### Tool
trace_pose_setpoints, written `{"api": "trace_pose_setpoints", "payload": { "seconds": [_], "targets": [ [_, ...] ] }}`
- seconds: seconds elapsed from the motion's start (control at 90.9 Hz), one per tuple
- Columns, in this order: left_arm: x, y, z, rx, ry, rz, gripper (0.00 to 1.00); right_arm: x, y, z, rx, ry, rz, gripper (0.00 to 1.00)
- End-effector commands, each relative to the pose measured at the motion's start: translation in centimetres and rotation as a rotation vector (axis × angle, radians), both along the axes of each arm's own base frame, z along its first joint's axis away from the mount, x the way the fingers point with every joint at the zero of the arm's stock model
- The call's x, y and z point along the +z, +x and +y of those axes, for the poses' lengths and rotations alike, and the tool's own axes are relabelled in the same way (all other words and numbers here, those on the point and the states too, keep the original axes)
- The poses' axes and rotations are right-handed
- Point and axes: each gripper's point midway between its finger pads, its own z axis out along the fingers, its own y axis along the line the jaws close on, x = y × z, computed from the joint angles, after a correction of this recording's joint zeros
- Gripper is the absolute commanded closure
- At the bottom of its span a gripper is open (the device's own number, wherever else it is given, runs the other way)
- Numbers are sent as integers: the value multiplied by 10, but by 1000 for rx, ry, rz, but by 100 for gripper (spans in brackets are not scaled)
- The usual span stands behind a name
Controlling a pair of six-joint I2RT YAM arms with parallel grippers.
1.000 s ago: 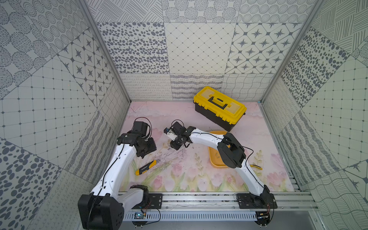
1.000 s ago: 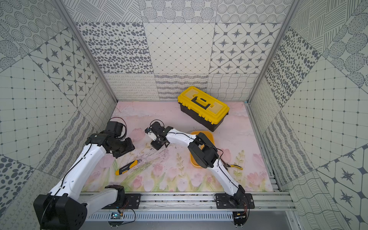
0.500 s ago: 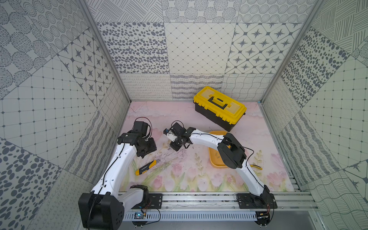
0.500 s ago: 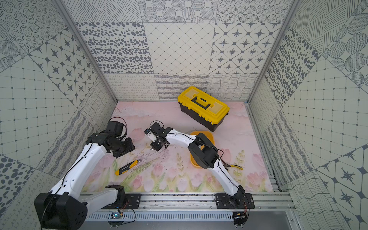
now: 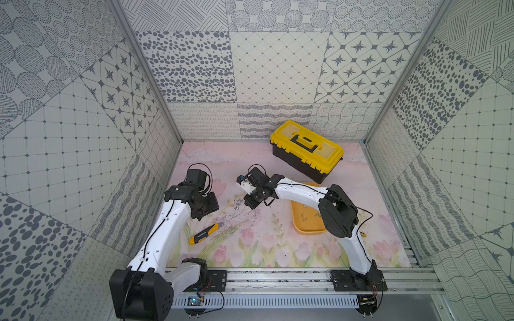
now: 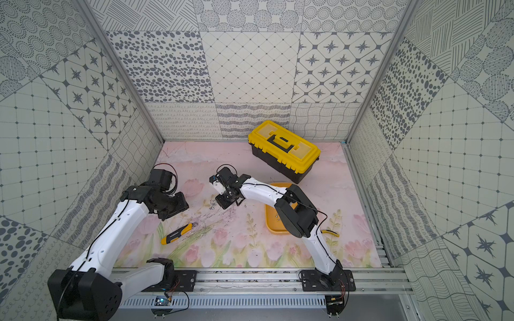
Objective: Put the screws on the desktop into the storage box
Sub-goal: Pick up the screw from the center of the board, then place the screw in the storage box.
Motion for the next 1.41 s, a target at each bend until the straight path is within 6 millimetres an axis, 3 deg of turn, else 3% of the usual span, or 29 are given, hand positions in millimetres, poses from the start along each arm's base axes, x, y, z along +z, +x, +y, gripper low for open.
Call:
{"api": "trace_pose_setpoints", "payload": {
  "seconds": [0.0, 0.209, 0.385, 0.627, 0.903, 1.145, 1.266, 1.398],
  "targets": [
    [0, 2, -1, -11, -10, -5, 53, 32, 5, -17, -180, 105, 125, 92],
    [0, 1, -2, -12, -15, -4, 53, 40, 4, -78, -456, 213, 381, 92],
    [-2, 2, -3, -13, -21, 0, 53, 50, 7, -127, -590, 225, 360, 92],
    [-3, 2, -4, -15, -24, 4, 53, 62, 6, -176, -714, 237, 331, 92],
    [-9, 3, -9, -27, -48, 33, 54, 54, 11, -249, -868, 111, 178, 88],
    [-13, 3, -11, -34, -53, 49, 54, 31, 11, -280, -900, 17, 141, 83],
    [-14, 3, -19, -63, -65, 56, 54, 28, 15, -281, -879, -7, 123, 59],
    [-14, 0, -31, -113, -60, 62, 53, 41, 20, -276, -831, 25, 77, 44]
  ]
}}
